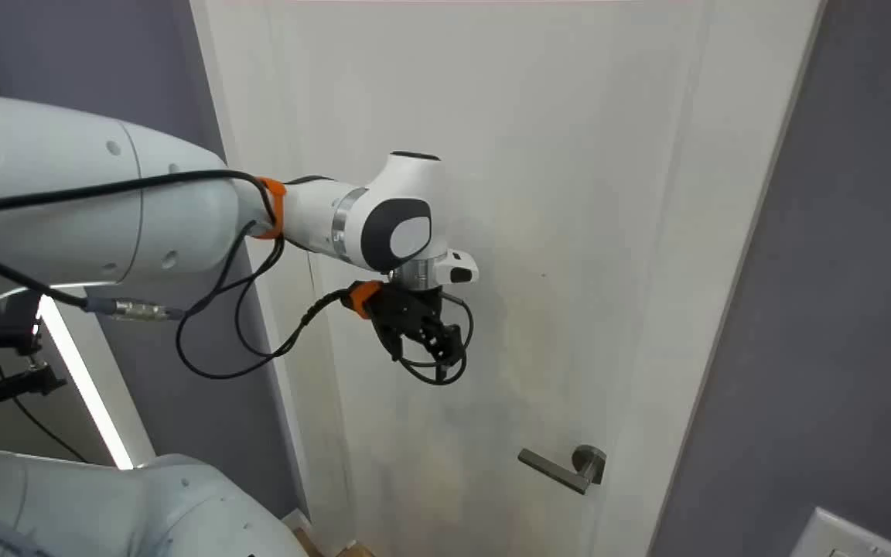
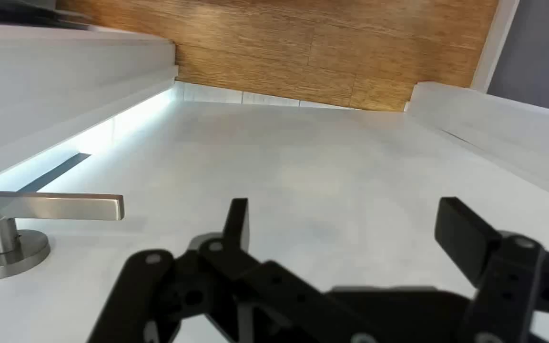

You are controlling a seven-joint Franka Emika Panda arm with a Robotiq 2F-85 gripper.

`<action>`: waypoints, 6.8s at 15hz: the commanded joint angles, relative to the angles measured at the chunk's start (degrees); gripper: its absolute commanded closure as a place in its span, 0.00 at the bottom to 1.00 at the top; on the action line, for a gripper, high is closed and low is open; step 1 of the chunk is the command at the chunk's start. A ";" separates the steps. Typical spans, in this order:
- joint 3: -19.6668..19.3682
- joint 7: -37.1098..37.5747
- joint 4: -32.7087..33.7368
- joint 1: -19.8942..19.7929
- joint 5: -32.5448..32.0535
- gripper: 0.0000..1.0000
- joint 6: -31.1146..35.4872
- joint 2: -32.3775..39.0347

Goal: Open the door

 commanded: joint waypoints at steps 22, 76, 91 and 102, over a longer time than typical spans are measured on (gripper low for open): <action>-0.73 1.17 -0.86 -1.71 0.51 0.00 0.71 2.01; -5.30 41.72 -10.48 -21.13 5.76 0.92 54.14 24.91; -5.23 36.25 -5.29 -15.29 8.78 0.92 62.34 29.15; -5.56 29.14 1.96 -11.89 13.79 0.92 61.61 34.11</action>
